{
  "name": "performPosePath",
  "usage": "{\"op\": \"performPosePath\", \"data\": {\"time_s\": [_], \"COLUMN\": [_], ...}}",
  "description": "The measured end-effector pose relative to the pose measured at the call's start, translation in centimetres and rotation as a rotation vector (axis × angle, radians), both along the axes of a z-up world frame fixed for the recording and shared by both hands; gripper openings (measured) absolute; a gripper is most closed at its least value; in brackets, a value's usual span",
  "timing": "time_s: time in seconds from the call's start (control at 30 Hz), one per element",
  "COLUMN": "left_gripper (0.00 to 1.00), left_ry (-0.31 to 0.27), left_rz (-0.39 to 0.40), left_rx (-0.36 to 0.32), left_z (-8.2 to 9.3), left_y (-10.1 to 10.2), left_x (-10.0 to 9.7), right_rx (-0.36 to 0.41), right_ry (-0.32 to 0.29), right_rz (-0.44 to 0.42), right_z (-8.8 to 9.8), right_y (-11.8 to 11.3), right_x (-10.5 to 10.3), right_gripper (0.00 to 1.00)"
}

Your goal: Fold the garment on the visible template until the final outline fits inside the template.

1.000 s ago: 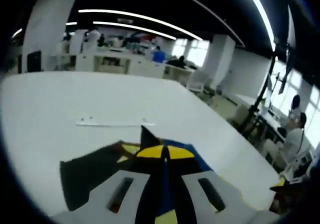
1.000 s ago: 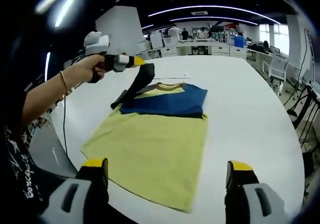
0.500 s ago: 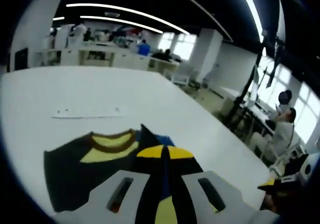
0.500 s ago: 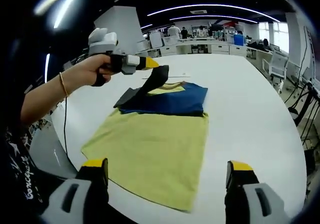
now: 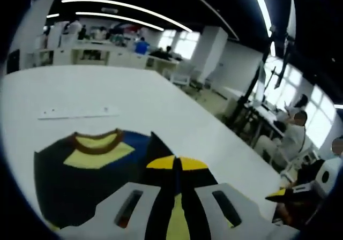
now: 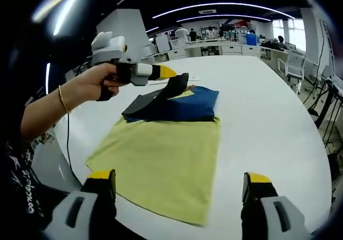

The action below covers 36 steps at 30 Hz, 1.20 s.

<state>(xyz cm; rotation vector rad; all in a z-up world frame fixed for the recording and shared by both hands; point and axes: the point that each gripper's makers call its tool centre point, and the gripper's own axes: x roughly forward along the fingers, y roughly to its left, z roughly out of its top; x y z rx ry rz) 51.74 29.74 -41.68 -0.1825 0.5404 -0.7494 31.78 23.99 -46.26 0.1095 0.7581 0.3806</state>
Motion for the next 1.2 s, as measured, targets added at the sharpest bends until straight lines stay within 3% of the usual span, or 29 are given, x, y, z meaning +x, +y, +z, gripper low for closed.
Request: {"op": "performPosePath", "data": {"time_s": [0.33,0.73,0.9,1.07,1.2], "left_gripper": [0.0,0.0,0.0,0.19,0.37], "left_ry": [0.02,0.063,0.096,0.077,0.025], "left_rz": [-0.067,-0.084,-0.129,-0.164,-0.175], "left_rx": [0.013,0.049,0.047,0.072,0.097], "left_z": [-1.5,-4.8,-6.1,-6.4,-5.8], "left_y": [-2.0,-3.4,-4.2,-4.4,-3.8], "left_x": [-1.9,-2.5,-3.7,-4.5,-4.5], "right_rx": [0.004,0.007,0.008,0.007,0.005], "right_ry": [0.009,0.014,0.019,0.021,0.019], "right_rz": [-0.005,-0.014,-0.028,-0.033,-0.026], "right_z": [-0.3,-0.4,-0.6,-0.7,-0.8], "right_y": [-0.1,-0.3,-0.7,-0.9,-0.8], "right_x": [-0.2,-0.2,-0.4,-0.6,-0.5], "right_gripper": [0.99,0.99,0.99,0.99,0.99]}}
